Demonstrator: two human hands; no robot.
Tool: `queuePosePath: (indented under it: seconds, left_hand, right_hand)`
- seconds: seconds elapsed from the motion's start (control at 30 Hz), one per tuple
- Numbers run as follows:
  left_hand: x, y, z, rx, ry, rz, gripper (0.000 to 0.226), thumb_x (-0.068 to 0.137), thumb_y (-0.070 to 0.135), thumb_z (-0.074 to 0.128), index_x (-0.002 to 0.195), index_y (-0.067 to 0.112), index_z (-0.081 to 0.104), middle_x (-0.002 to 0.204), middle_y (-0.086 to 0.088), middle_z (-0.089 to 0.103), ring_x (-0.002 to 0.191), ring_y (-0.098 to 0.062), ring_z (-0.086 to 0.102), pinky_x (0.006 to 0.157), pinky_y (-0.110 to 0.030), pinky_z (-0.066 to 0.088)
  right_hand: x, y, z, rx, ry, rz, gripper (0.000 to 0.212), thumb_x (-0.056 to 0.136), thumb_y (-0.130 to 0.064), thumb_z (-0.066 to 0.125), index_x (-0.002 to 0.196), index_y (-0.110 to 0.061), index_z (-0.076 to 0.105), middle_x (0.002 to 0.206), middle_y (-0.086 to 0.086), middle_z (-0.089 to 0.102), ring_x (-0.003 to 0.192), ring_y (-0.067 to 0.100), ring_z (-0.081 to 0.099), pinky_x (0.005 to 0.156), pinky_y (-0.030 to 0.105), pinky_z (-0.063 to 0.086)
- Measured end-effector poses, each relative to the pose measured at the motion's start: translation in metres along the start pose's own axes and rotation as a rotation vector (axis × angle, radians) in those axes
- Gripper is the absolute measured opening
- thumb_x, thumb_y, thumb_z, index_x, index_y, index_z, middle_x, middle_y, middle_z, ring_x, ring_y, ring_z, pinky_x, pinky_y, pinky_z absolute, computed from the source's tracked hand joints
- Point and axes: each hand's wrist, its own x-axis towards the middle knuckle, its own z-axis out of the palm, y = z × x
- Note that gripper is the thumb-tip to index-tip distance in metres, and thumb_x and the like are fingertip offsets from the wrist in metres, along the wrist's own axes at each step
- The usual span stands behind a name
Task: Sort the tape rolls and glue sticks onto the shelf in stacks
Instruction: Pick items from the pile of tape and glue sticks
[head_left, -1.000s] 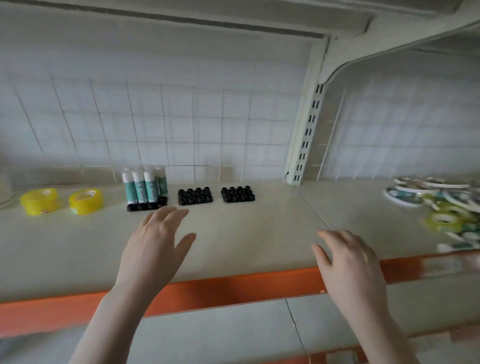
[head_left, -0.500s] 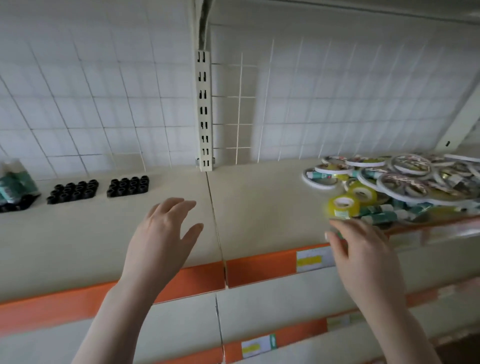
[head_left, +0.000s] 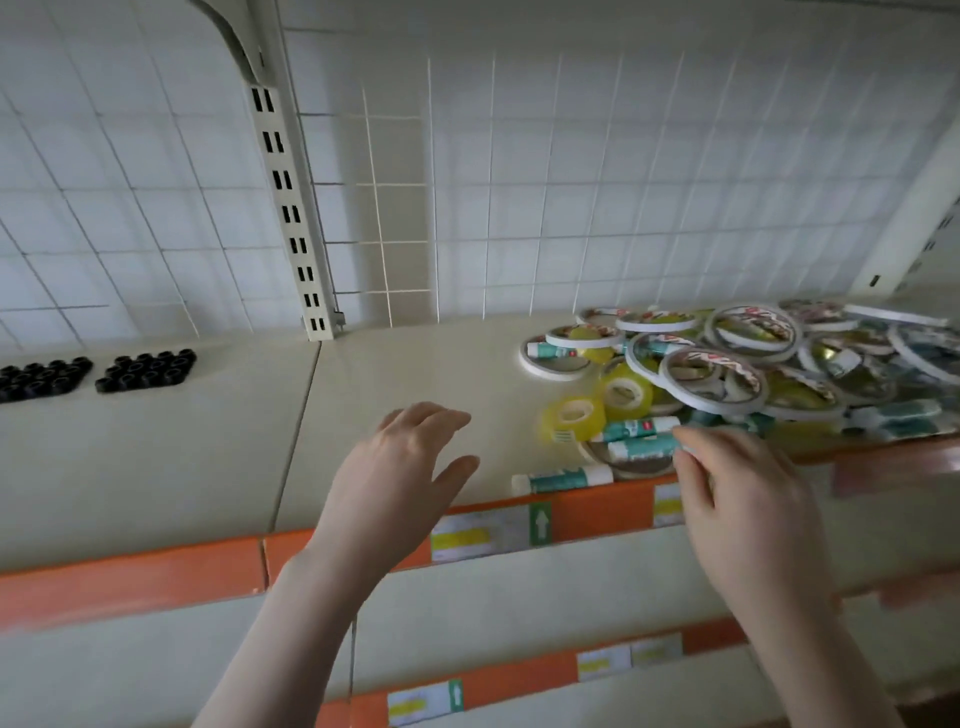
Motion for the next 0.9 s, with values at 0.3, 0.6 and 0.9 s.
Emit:
queuePosePath:
  seconds: [0.3,0.6,0.9]
  left_hand:
    - [0.016,0.067,0.039,0.053,-0.15,0.055,0.044,0.083,0.049,0.043,0.119,0.031,0.061,0.116,0.012,0.061,0.107,-0.013,0.055,0.083,-0.028,0.047]
    - [0.024,0.083,0.048,0.083,-0.259,0.06,0.017,0.091,0.042,0.051,0.102,0.036,0.063,0.098,0.011,0.066,0.088,-0.013,0.059,0.073,-0.028,0.045]
    - [0.037,0.073,0.045,0.068,-0.341,0.111,0.022,0.09,0.036,0.057,0.111,0.037,0.063,0.088,0.01,0.059,0.083,-0.014,0.057,0.073,-0.028,0.046]
  right_hand:
    - [0.024,0.056,0.003,0.105,-0.037,-0.106,0.013,0.085,-0.006,0.061,0.094,-0.006,0.07,0.084,0.01,0.066,0.073,0.035,0.062,0.064,0.04,0.052]
    - [0.027,0.067,0.001,0.191,-0.091,-0.108,0.019,0.078,-0.003,0.068,0.096,-0.004,0.07,0.085,0.01,0.066,0.076,0.033,0.062,0.063,0.041,0.055]
    - [0.024,0.064,0.005,0.19,-0.108,-0.098,0.018,0.078,-0.006,0.067,0.096,-0.006,0.069,0.085,0.007,0.065,0.076,0.031,0.062,0.065,0.042,0.053]
